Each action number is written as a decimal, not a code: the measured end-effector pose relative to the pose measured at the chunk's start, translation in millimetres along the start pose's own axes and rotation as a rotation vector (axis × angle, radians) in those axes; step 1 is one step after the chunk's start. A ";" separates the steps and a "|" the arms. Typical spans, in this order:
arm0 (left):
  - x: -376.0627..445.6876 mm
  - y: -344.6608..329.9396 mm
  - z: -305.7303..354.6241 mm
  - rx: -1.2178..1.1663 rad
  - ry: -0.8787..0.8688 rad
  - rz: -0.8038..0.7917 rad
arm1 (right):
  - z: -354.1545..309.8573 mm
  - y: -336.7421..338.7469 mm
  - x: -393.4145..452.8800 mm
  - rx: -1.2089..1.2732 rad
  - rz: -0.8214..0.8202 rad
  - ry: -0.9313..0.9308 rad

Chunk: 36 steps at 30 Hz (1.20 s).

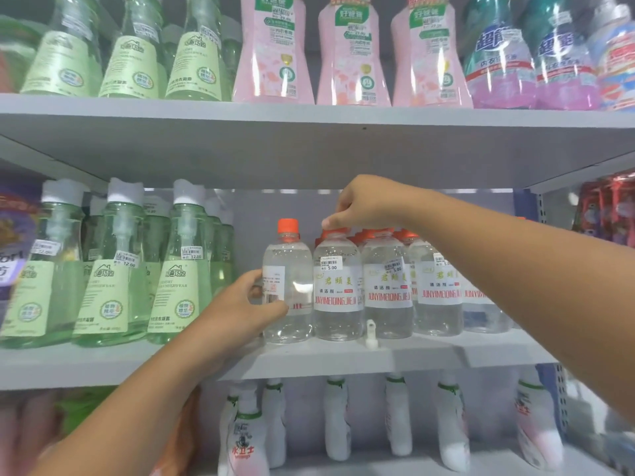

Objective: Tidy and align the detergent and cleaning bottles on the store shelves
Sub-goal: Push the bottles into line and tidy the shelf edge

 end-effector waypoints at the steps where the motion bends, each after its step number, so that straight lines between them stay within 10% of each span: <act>1: -0.2 0.1 -0.2 0.008 0.003 -0.002 | 2.2 -1.5 0.8 0.015 -0.004 0.000; 36: -5.5 -7.1 2.8 0.203 0.097 0.045 | 8.5 -6.5 7.8 0.024 -0.134 0.042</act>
Point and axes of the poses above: each hand's wrist, its own x-axis towards the middle knuckle, its own y-axis out of the back of the hand, z = x × y, the point moved 3 cm from there along x, towards the middle knuckle, and after that the axes turned 2 degrees about y, right-handed, at the moved point
